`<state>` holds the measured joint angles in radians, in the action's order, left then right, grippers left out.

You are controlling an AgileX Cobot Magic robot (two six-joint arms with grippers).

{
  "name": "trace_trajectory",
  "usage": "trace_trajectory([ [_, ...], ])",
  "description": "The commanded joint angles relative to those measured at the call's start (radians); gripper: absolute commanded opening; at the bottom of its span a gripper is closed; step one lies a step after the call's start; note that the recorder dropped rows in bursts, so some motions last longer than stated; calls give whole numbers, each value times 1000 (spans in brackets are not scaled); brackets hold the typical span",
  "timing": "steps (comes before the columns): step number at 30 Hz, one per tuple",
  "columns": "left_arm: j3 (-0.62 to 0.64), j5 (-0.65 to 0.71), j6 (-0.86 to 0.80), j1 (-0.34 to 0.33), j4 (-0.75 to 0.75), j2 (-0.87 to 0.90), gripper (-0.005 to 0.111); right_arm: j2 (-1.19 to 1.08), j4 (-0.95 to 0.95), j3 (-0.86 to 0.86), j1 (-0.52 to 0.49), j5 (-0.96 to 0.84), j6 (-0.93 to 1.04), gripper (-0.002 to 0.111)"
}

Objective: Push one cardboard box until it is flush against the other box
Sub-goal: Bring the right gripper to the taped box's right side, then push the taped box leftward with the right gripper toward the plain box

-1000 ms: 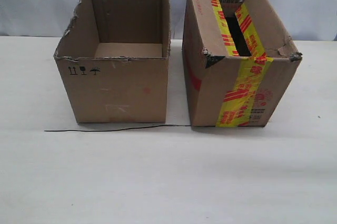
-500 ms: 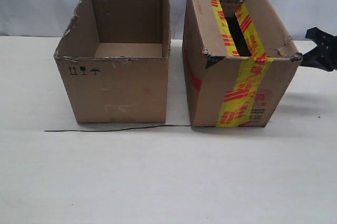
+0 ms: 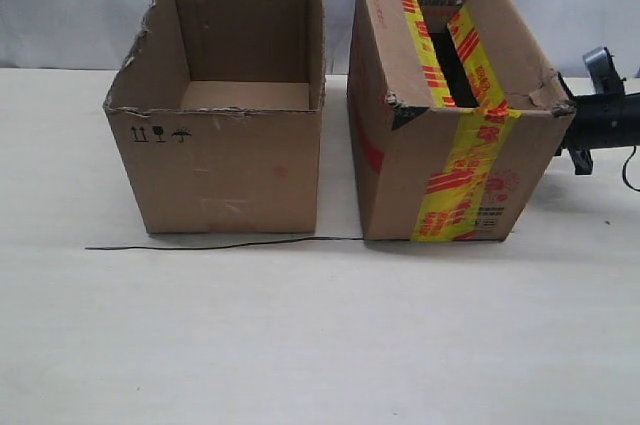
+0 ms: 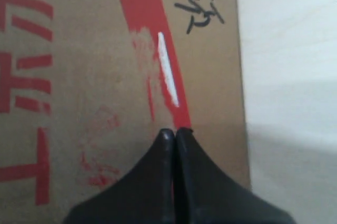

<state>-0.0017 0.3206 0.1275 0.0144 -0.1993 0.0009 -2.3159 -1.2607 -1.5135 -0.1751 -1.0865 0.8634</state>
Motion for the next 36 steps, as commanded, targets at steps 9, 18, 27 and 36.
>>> trace_trajectory([
  [9, 2, -12, 4, 8, 9, -1, 0, 2, -65, 28, 110, 74, 38, 0],
  [18, 2, -12, 4, 8, 9, -1, 0, -4, -127, 28, 157, 122, 41, 0],
  [27, 2, -12, 4, 8, 9, -1, 0, -12, -145, 26, 173, 128, 57, 0],
  [36, 2, -12, 4, 8, 9, -1, 0, 32, -129, 26, 146, 155, 57, 0],
])
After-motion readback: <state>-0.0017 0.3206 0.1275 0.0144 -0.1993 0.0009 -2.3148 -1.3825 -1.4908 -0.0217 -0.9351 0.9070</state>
